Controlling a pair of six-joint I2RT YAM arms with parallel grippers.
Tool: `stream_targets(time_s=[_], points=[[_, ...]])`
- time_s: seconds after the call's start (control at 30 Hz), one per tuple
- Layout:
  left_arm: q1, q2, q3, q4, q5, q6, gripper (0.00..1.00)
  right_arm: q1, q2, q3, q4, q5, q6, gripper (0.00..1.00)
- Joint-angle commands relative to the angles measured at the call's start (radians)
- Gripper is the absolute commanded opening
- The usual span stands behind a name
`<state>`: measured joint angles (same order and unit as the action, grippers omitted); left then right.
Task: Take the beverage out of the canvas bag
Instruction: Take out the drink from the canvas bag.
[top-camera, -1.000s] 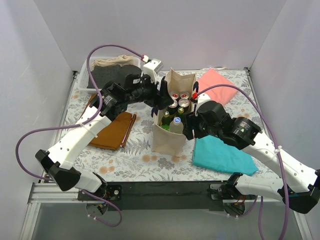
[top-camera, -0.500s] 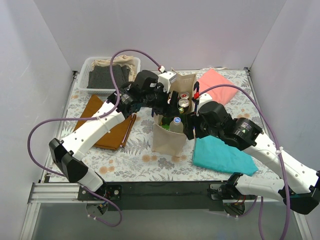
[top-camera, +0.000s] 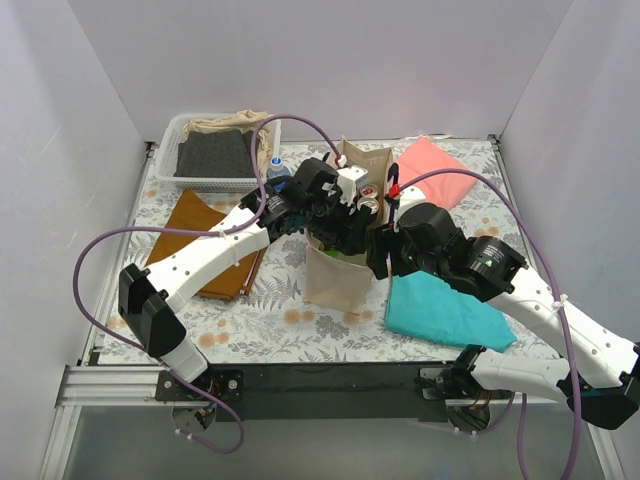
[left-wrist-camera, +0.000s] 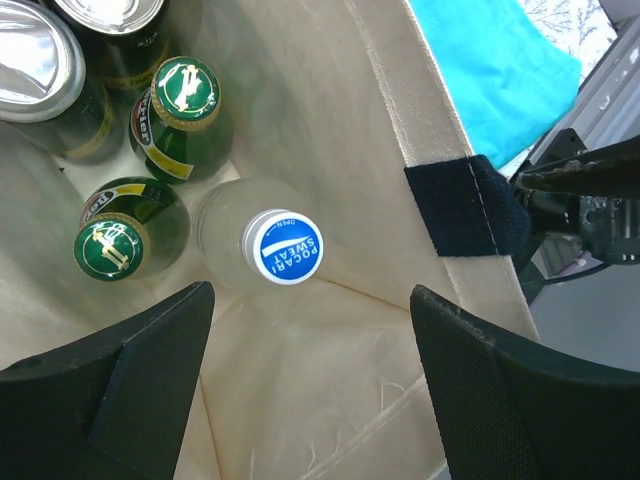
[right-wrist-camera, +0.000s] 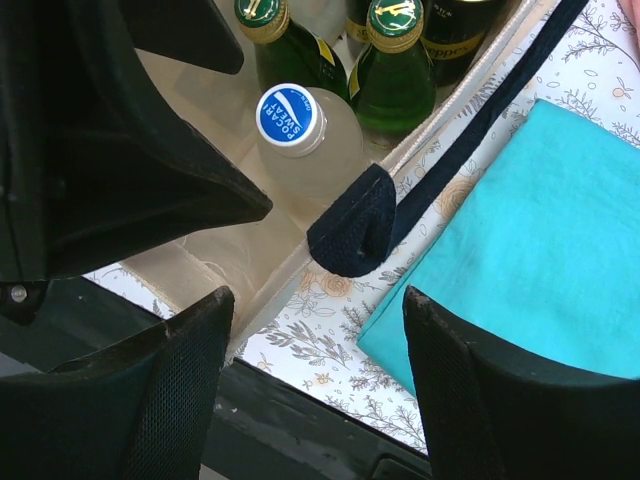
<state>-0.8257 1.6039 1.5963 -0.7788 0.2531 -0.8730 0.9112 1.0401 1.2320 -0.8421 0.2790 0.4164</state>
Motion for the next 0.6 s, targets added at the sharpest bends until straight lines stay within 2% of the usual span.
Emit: stream_targets(time_s=[0.0,0.27,0.5,0.57], points=[[-0.013,0.002,-0.013,-0.01,-0.055,0.017,0.78,0.002,-0.02,-0.006,0.003,0.02,0.002,0.74],[-0.029,0.042,-0.01,-0.002,-0.13,0.017,0.78,0.002,-0.017,-0.002,0.003,0.025,-0.001,0.74],[-0.035,0.076,0.011,0.018,-0.137,0.012,0.79,0.003,-0.018,-0.005,0.005,0.035,0.002,0.74],[-0.036,0.079,0.014,0.018,-0.138,0.012,0.75,0.003,-0.022,-0.008,0.005,0.038,0.002,0.74]])
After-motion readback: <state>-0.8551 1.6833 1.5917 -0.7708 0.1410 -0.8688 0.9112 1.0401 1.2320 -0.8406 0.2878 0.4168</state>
